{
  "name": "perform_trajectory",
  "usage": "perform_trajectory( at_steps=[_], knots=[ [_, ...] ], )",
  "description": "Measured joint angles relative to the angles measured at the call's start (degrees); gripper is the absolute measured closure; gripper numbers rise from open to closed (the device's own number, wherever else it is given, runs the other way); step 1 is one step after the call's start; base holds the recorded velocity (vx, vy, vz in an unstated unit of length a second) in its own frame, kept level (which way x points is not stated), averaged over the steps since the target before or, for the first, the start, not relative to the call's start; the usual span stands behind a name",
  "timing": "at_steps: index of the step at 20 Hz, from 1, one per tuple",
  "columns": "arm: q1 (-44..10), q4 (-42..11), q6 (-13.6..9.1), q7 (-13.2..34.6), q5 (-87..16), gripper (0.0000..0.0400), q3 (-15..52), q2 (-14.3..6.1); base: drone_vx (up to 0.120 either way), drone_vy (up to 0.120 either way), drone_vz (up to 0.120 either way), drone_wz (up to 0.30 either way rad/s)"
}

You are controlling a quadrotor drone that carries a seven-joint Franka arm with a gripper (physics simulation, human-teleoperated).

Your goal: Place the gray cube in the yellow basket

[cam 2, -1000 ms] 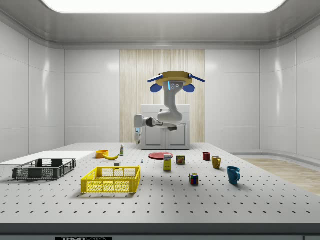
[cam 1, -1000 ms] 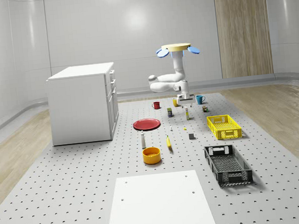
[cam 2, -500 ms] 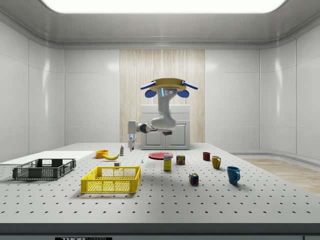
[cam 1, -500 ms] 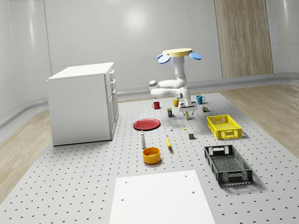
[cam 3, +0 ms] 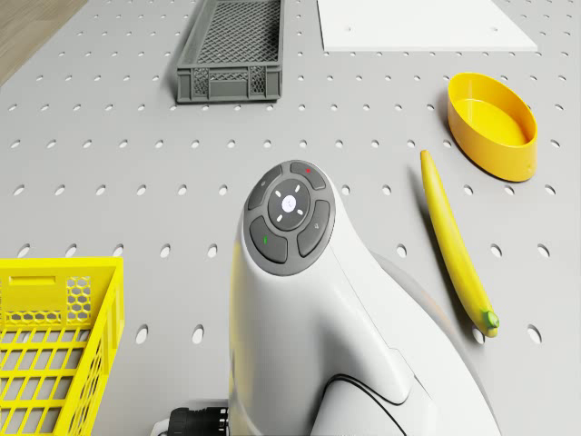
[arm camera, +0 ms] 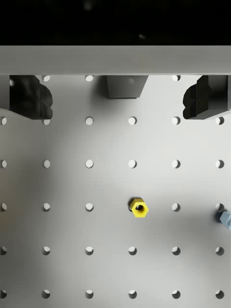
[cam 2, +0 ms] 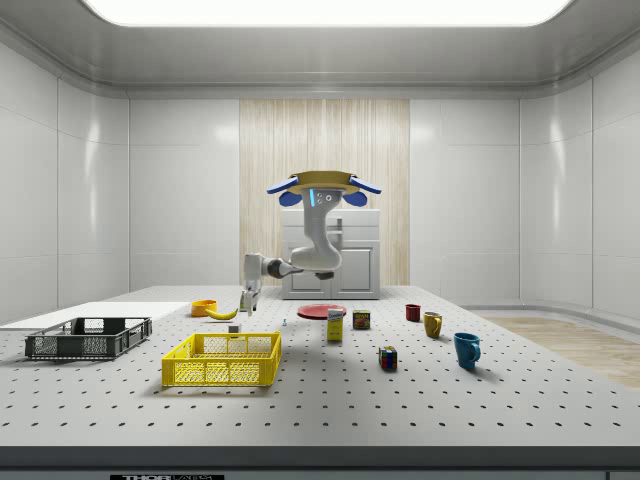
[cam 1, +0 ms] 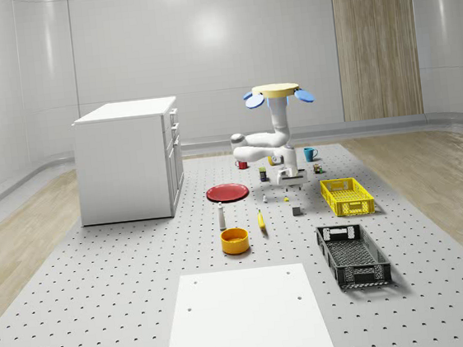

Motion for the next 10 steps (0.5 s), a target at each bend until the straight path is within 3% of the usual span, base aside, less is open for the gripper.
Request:
perform_trajectory(
  at_steps=[4, 10],
  knots=[
    [-0.09, 0.02, 0.37, 0.07, 0.16, 0.0, 0.06, -0.4, 0.12, -0.01, 0.0, 0.0],
    [-0.21, 0.04, 0.9, 0.17, 0.39, 0.0, 0.15, -0.96, 0.12, 0.0, -0.12, 0.0]
  ],
)
